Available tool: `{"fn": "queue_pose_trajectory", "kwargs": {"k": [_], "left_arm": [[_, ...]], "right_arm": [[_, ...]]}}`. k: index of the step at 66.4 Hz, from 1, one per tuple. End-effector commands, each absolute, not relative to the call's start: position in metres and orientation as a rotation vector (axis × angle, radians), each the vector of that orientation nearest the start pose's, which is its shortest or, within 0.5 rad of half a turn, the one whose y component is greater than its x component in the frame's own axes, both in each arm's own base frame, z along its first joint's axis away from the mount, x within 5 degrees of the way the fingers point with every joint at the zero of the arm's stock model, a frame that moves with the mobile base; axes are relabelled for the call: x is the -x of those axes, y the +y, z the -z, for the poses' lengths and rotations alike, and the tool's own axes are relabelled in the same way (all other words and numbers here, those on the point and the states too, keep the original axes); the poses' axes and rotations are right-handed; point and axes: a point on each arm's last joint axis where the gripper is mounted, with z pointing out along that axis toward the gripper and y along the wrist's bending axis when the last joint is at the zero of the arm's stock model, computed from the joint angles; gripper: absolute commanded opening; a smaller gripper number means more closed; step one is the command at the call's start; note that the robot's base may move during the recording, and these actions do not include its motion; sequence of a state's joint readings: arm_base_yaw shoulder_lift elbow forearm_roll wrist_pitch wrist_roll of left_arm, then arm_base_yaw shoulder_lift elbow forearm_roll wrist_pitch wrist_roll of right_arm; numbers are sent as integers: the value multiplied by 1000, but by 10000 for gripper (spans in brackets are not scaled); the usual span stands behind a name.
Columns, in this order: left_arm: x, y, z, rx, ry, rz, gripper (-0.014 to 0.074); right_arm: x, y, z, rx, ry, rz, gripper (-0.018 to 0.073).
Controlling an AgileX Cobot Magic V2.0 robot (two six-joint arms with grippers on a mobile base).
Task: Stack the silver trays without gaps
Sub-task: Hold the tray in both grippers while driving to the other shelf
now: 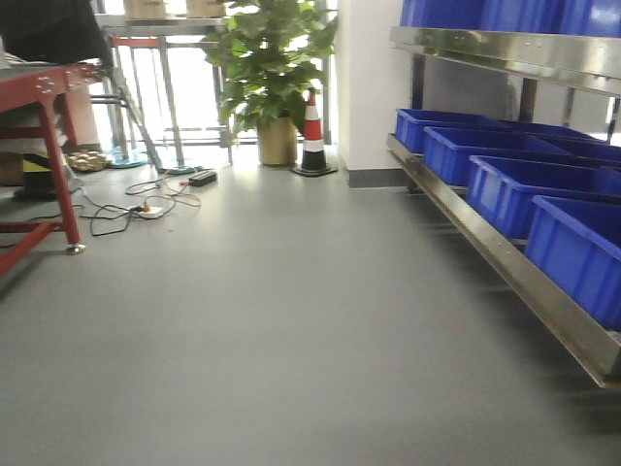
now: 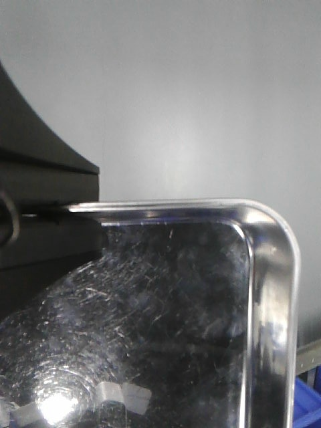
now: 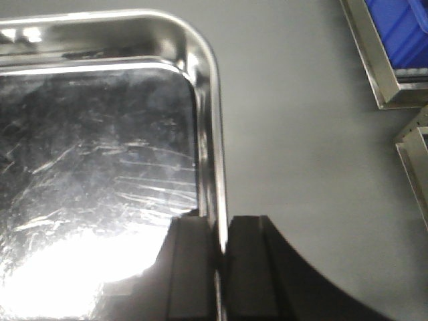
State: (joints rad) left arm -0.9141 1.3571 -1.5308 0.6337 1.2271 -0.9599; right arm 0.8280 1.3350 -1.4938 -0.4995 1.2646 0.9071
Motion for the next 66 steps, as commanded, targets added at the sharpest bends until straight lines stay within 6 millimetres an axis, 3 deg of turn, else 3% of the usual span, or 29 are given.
{"fn": "queue_pose_trajectory", "kwargs": {"k": [1,66], "left_arm": [[-199,-187,-436,-35,2245,194,-17],[-199,-187,-436,-35,2245,194,-17]], "right_arm": [[-203,168,-427,-30,2347,-214,-15],[-204,168,-427,-29,2345,-217,-15]]}}
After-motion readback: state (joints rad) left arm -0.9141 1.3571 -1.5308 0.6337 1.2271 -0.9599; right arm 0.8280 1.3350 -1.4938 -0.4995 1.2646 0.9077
